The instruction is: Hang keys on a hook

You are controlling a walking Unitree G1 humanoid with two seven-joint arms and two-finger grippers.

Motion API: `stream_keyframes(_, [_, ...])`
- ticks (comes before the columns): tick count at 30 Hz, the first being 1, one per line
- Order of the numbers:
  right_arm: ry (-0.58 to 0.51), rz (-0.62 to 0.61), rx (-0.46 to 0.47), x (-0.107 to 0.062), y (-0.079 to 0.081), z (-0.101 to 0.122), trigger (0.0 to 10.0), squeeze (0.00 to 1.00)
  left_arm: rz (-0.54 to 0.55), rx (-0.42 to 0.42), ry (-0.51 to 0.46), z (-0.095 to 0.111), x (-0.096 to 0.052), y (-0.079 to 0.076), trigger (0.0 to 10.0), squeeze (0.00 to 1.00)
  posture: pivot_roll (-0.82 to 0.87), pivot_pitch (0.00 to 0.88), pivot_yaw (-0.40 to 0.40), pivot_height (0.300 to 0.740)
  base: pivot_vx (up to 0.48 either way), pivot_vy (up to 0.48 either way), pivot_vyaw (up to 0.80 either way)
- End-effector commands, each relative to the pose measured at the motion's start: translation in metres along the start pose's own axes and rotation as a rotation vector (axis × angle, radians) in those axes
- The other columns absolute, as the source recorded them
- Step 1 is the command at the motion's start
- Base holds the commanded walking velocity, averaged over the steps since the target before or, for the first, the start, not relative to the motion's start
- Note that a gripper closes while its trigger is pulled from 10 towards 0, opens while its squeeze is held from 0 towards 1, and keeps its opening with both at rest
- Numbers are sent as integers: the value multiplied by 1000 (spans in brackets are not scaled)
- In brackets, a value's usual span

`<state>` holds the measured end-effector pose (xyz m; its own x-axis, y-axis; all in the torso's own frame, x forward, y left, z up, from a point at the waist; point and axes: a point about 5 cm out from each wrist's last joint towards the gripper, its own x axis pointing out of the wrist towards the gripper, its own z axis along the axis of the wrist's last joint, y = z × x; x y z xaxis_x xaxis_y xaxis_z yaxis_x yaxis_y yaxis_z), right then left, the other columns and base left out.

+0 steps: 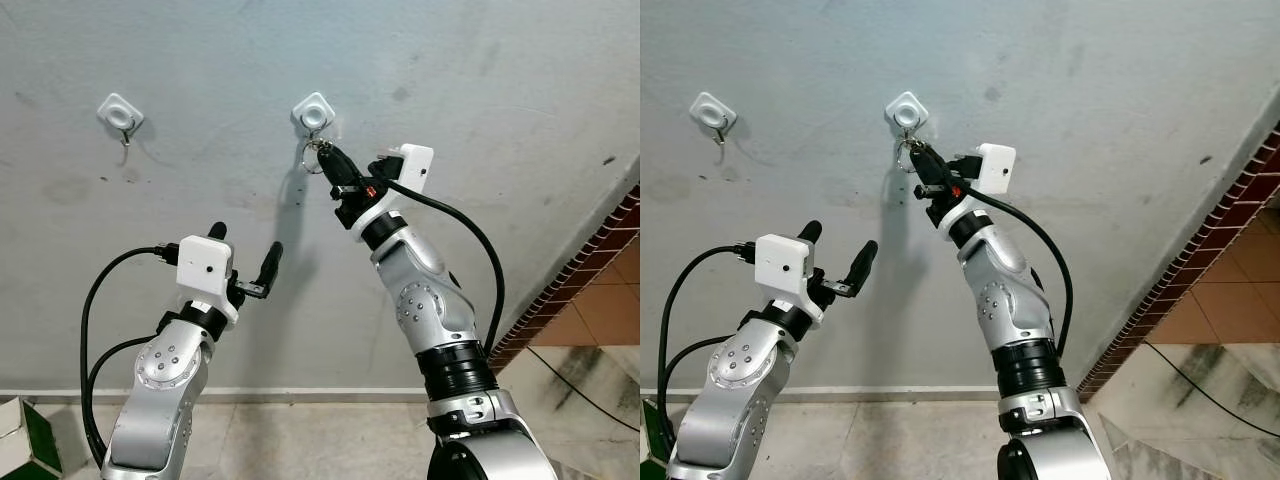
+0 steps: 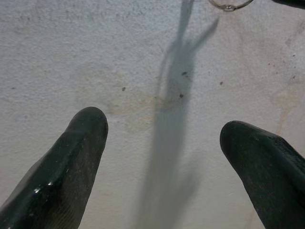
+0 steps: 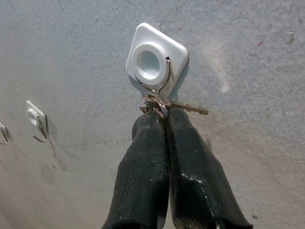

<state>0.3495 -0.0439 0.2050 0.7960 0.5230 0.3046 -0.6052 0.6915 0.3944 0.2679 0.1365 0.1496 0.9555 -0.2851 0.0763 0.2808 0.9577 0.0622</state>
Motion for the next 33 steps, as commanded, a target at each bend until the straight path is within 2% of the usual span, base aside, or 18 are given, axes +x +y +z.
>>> stream_keyframes(1, [38,3,48,-1,13,-18,10000,0,3,5,-3,1,0,0,10000,0,183,20,-6,740,0,0,0])
stream_keyframes(10, [78,-20,31,3,17,-28,10000,0,2,3,-1,1,1,-1,10000,0,183,22,-9,740,0,0,0])
stream_keyframes(11, [80,-14,37,4,18,-28,10000,1000,2,3,-1,1,1,-1,10000,0,183,22,-9,740,0,0,0])
stream_keyframes(15, [79,9,42,7,24,-29,10000,1000,2,0,-5,1,1,-2,10000,0,185,21,-11,740,0,0,0])
stream_keyframes(22, [77,11,8,7,23,-27,10000,1000,5,-2,-11,2,1,-2,10000,0,180,22,-13,740,0,0,0])
stream_keyframes(33, [122,-16,-80,-9,8,-36,10000,1000,-26,-31,-61,10,3,-8,10000,0,172,25,-16,740,0,0,0])
